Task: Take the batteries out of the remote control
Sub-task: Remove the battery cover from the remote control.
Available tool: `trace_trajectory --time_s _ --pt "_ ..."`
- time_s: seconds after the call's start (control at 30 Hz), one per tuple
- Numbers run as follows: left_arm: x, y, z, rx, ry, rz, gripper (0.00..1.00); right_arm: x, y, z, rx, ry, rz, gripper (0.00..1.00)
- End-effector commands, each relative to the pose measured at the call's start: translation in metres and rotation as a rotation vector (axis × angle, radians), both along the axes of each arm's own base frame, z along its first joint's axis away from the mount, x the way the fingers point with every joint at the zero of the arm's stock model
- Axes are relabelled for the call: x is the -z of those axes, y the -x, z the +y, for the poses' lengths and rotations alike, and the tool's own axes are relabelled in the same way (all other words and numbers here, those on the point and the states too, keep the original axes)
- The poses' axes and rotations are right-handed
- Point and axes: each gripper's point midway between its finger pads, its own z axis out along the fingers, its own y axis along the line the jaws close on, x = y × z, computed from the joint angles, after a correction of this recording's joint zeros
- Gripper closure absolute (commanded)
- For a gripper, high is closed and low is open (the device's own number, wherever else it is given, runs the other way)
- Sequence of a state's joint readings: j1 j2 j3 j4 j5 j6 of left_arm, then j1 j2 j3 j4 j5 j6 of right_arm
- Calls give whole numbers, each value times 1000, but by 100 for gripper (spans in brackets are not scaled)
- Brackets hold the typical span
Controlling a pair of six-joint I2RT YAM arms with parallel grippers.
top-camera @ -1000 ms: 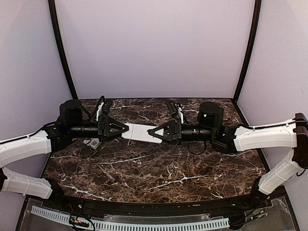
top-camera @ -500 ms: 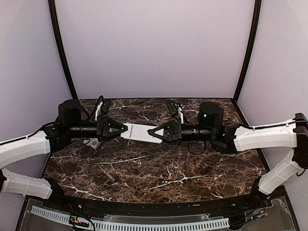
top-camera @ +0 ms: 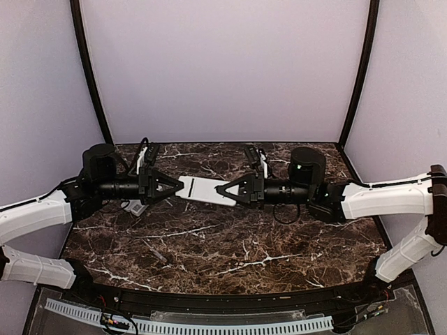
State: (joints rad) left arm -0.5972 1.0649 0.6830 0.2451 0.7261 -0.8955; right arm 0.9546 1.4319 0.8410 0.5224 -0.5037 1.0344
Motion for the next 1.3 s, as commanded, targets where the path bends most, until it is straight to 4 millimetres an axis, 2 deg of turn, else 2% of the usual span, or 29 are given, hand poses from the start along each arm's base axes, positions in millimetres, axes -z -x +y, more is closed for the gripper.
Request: trace_trajectory --time_s 0.0,0.73,0.93,1.27 --pt "-6 5 4 14 21 -19 84 -14 -5 -4 37 -28 -27 100" --pt "-14 5 4 24 75 -10 96 -9 -7 -7 57 -11 -12 100" --pt "-24 5 4 26 94 -20 98 -9 -9 -10 78 -6 -12 100" --pt "-44 7 10 17 79 -66 100 -13 -16 -30 181 23 -46 100"
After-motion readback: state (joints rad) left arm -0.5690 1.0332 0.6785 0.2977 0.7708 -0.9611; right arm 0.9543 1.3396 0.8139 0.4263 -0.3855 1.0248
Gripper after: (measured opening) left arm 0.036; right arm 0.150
